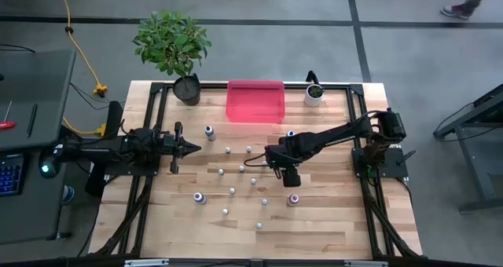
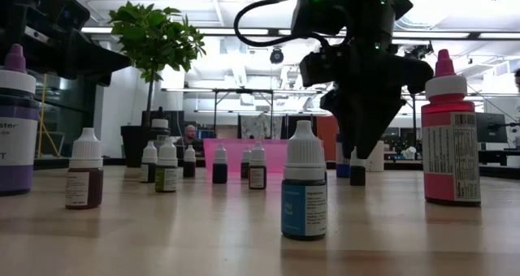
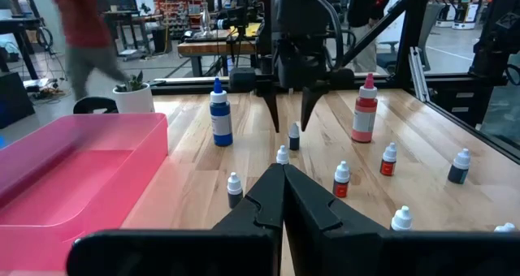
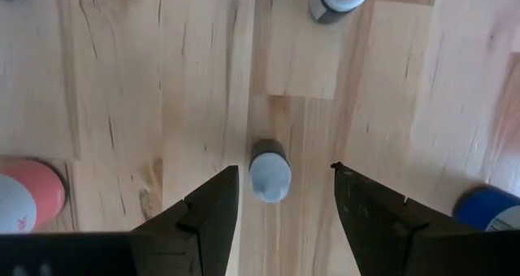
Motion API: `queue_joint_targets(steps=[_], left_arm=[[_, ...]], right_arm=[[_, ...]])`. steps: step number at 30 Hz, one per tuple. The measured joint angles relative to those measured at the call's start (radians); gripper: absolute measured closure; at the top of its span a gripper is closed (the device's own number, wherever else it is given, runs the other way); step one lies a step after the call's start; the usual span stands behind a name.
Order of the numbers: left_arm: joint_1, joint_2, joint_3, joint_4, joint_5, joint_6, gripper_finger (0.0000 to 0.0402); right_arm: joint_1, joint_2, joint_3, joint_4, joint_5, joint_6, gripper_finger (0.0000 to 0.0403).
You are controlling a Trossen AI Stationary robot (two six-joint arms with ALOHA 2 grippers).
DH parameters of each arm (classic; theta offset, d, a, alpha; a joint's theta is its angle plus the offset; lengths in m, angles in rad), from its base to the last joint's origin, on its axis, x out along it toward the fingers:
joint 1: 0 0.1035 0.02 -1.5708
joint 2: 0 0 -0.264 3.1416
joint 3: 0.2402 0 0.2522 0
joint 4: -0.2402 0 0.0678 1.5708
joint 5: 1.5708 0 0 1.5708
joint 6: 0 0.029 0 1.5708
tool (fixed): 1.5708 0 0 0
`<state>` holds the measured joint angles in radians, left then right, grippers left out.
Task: Pick & Place food coloring
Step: Put the small black food coloring bottle into the red bin
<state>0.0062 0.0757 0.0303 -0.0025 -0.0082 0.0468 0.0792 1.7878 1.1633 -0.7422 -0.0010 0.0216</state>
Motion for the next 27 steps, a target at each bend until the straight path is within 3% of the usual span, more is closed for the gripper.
queue_joint_targets(steps=[27], left_arm=[[0.000, 0.000, 0.000, 0.000, 0.000, 0.000, 0.0401]], right_arm=[[0.007, -0.001, -0.039, 0.054, 0.002, 0.093, 0.0211]])
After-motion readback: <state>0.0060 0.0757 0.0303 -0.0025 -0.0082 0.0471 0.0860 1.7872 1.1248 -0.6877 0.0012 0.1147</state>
